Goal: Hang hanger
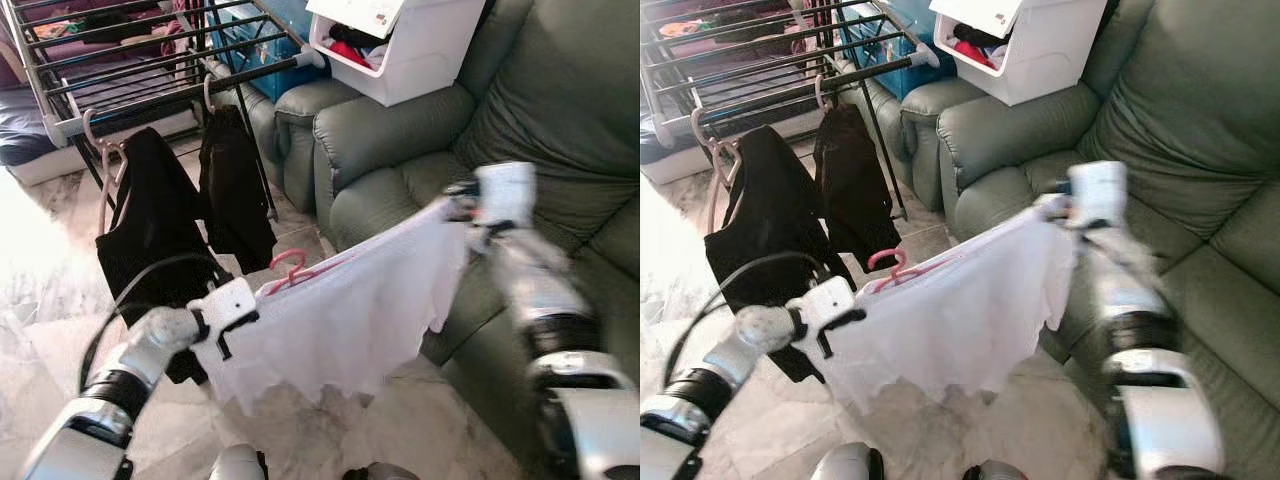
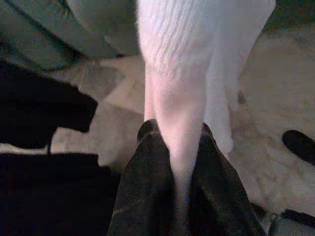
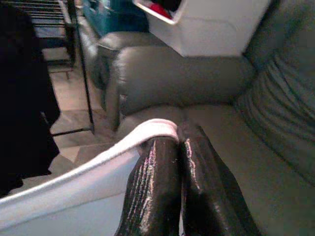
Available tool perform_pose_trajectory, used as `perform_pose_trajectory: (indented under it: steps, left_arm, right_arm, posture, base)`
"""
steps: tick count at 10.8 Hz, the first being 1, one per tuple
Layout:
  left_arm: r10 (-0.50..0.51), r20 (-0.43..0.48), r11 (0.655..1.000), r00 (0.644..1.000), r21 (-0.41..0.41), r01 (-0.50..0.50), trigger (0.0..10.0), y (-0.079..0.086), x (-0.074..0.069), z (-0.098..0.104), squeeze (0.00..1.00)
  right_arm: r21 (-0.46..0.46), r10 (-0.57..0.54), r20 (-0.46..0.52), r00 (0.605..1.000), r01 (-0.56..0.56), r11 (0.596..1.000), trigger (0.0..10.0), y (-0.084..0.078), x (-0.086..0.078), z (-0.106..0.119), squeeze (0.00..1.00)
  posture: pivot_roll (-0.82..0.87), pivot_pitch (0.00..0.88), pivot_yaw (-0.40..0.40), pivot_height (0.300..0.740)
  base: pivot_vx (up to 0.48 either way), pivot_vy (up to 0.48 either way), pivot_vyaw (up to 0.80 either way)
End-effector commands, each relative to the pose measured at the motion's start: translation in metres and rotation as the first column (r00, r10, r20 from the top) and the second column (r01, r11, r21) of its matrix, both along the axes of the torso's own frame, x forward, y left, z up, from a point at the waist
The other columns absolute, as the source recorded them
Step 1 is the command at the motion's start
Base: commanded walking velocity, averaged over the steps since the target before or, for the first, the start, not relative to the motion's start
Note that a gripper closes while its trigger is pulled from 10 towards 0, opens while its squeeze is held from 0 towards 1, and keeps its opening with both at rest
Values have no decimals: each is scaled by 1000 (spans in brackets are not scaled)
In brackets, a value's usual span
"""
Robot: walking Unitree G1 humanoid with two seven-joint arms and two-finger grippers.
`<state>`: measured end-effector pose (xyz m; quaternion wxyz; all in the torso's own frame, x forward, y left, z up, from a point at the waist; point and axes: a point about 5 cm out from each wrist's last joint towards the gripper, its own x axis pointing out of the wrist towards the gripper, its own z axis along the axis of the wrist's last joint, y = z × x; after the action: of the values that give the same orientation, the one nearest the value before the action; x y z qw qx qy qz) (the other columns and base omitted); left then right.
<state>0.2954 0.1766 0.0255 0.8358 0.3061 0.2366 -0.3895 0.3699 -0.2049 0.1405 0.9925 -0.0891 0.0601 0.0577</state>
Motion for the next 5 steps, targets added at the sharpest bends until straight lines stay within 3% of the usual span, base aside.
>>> perform_pose_trajectory:
  steps: [1, 3, 4, 5]
  left_arm:
    - [86, -15, 996, 996, -8, -86, 0, 5, 4, 0, 0]
    - [215, -16, 965, 977, -151, -215, 0, -16, 16, 6, 0]
    - [328, -20, 912, 945, -253, -322, 0, -33, 23, 11, 0]
    - [392, -41, 870, 919, -310, -384, 0, -43, 26, 13, 0]
  right_arm:
    - [-29, 7, 166, 986, -3, 1000, 0, 12, 12, 38, 0]
    - [35, 60, 227, 972, -69, 997, 0, 50, 17, 48, 0]
    - [57, 115, 252, 961, -133, 989, 0, 73, 17, 51, 0]
    - [55, 148, 257, 955, -168, 984, 0, 82, 16, 51, 0]
  posture:
    - [-84, 0, -54, 740]
    - [-80, 0, -52, 740]
    - [-76, 0, -52, 740]
    - [-75, 0, -53, 740]
  base:
    - [0, 0, 0]
    - [0, 0, 0]
    - [0, 0, 0]
    - [0, 0, 0]
